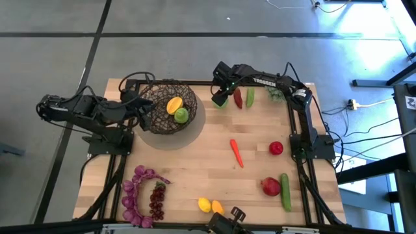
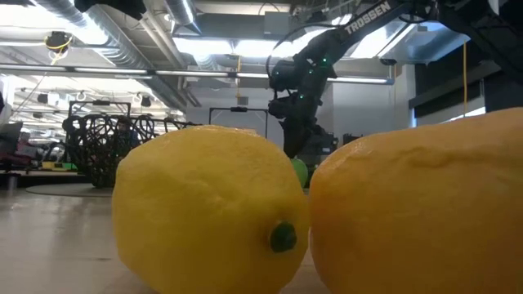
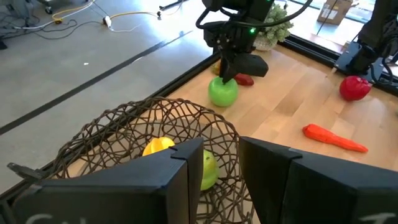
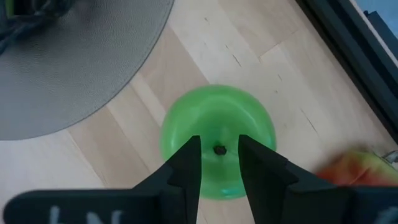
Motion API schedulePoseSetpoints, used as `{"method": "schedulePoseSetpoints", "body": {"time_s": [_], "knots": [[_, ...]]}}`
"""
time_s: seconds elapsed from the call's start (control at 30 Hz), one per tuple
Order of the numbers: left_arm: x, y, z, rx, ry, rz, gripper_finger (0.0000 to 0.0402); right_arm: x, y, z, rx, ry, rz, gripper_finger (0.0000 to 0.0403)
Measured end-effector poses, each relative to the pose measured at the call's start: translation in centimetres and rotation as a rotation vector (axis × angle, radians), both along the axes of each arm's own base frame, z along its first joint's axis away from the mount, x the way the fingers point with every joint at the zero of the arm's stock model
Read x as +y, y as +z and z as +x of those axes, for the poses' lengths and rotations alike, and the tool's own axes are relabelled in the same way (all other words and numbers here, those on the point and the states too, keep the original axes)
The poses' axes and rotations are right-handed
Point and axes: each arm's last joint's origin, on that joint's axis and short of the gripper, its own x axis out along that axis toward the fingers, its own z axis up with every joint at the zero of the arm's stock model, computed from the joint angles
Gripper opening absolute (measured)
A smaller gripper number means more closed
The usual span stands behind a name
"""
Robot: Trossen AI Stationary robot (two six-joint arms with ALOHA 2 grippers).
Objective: Build produce basket
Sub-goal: Put the green apple into the black wire basket
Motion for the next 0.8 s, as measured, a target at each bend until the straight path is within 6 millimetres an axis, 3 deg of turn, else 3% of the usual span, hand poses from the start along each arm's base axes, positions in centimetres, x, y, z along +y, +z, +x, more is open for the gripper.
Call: {"method": "schedulePoseSetpoints", "body": {"time_s": [0.23, 0.6, 0.8], "knots": [[0.0, 0.0, 0.0, 0.000, 0.000, 0.000, 0.0092, 0.0, 0.0, 0.0, -0.002, -0.002, -0.003, 0.0103], [0.0, 0.0, 0.0, 0.000, 0.000, 0.000, 0.0092, -0.2, -1.9, 0.8, 0.020, -0.026, 0.018, 0.0101], [0.0, 0.0, 0.0, 0.000, 0.000, -0.001, 0.0092, -0.1, -2.1, 0.8, 0.017, -0.043, 0.035, 0.0061]]}}
